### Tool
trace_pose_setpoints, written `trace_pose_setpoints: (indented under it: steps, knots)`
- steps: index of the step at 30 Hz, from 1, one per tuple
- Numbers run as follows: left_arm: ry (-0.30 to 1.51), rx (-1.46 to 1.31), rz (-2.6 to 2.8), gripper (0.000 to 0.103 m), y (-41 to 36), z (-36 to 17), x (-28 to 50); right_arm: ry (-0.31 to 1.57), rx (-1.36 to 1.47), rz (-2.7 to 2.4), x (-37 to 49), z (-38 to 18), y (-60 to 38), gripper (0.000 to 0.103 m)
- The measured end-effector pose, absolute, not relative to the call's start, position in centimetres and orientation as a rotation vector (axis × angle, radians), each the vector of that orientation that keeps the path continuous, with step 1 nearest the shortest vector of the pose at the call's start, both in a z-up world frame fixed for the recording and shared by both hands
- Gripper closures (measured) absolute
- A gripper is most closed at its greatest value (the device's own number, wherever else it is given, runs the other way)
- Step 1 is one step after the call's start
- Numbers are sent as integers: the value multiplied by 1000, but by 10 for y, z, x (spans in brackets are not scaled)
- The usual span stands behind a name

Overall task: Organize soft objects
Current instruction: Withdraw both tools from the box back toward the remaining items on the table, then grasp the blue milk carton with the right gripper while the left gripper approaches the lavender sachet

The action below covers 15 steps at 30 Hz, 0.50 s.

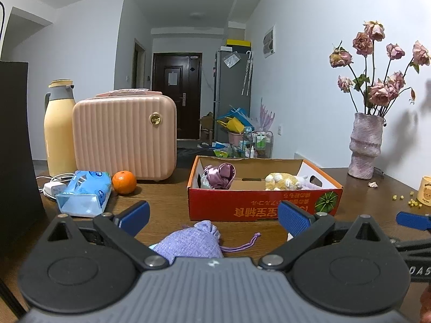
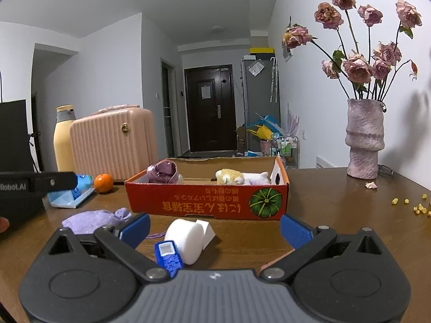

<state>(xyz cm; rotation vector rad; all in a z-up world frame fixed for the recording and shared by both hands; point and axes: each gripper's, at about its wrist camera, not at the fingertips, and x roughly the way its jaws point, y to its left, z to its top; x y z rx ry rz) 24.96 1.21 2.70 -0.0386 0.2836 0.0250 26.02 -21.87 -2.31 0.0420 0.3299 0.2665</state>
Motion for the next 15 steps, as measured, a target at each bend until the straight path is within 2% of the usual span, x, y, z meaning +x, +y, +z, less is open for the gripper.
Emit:
trace_pose_setpoints:
  steps: [15]
  knots:
    - [333, -56, -25, 0, 34, 18, 240, 395, -11, 273, 243, -36, -199, 0]
